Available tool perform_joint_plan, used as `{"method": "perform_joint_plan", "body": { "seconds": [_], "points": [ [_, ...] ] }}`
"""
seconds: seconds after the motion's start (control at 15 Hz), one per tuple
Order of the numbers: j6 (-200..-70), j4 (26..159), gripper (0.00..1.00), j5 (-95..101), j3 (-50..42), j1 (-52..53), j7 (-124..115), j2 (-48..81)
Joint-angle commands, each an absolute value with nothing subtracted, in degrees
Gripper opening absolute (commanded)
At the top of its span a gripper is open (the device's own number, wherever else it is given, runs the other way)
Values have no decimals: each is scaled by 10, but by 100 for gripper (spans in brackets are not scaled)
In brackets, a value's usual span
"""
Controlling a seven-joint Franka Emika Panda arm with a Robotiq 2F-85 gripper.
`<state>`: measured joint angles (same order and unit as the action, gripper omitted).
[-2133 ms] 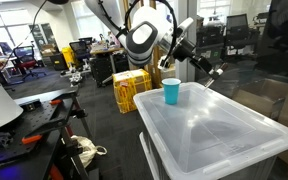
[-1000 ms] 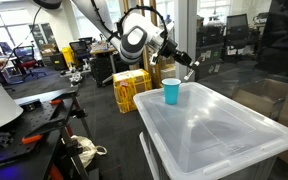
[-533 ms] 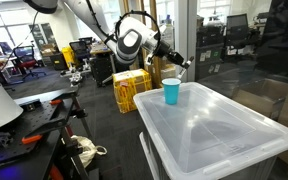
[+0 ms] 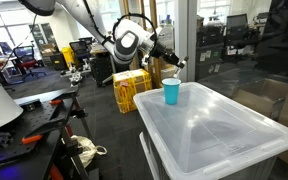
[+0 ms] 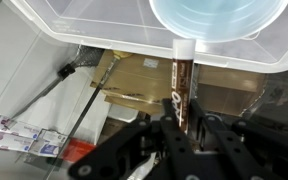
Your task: Put the brown marker inside the cup
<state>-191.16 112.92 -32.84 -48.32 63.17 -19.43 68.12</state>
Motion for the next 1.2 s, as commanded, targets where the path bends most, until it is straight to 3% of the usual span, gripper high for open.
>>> {"method": "perform_joint_plan", "body": {
  "seconds": [0.0,1.13],
  "points": [
    [-1891,1143,5,-328,-494,645,-195,668],
    [-1852,1158,5,-223,-434,599,-171,592]
  ]
}}
